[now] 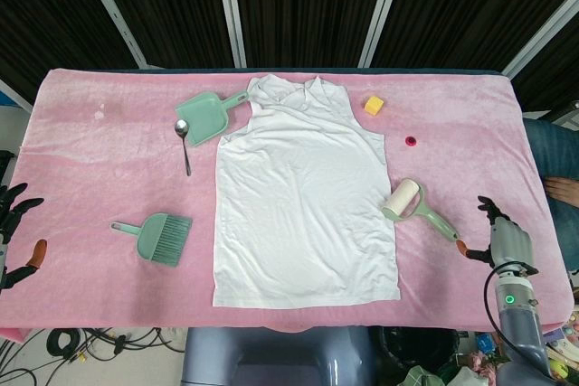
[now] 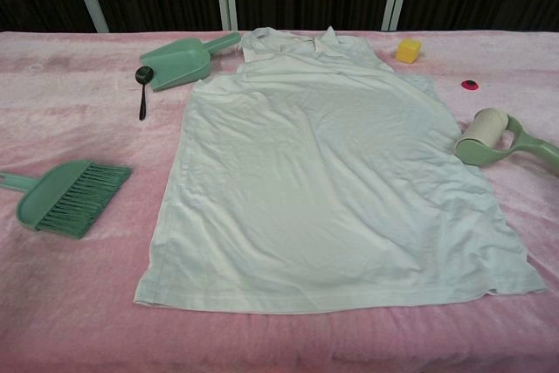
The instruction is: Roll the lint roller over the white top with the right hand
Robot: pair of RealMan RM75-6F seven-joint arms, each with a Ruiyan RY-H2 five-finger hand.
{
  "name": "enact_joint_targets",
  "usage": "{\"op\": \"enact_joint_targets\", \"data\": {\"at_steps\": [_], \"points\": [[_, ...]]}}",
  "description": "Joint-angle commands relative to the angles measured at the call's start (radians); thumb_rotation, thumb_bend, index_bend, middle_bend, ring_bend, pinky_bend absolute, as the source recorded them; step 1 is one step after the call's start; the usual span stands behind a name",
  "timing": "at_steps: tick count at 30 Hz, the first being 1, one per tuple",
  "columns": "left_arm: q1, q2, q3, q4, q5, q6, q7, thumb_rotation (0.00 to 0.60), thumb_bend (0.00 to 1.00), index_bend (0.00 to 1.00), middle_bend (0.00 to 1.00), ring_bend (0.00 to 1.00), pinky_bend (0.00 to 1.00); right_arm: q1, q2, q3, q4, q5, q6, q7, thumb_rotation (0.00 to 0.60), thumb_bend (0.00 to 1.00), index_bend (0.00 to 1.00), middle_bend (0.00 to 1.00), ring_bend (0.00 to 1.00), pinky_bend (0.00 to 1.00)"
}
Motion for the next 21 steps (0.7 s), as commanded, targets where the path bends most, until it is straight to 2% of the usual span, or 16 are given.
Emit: {"op": "enact_joint_targets", "data": {"at_steps": [1, 7, 13, 21], "points": [[0.01, -0.044, 0.012, 0.085, -0.04, -0.033, -0.034, 0.6, 0.42, 0.2, 0.08, 0.0, 0.01, 0.007, -0.082, -0.003, 0.071, 0.017, 0.039, -0.051, 0.6, 0.16, 0.21, 0.27, 0.29, 0.23], [-0.001, -0.086, 0.014, 0.17, -0.037, -0.068, -0.044, 0.6, 0.43, 0.2, 0.08, 0.0, 0.01, 0.026, -0.161, 0.021, 0.147, 0.054, 0.041, -0.091, 0.6, 0.16, 0.28, 0.32, 0.35, 0.27], [0.002, -0.098, 0.013, 0.184, -0.027, -0.068, -0.061, 0.6, 0.43, 0.2, 0.08, 0.0, 0.01, 0.046, -0.207, 0.064, 0.195, 0.107, 0.006, -0.085, 0.6, 0.16, 0.37, 0.38, 0.41, 0.35], [0.004, -0.099, 0.014, 0.188, -0.031, -0.09, -0.089, 0.6, 0.43, 0.19, 0.08, 0.0, 0.01, 0.083, -0.256, 0.104, 0.254, 0.167, -0.014, -0.146, 0.6, 0.16, 0.41, 0.41, 0.44, 0.4]]}}
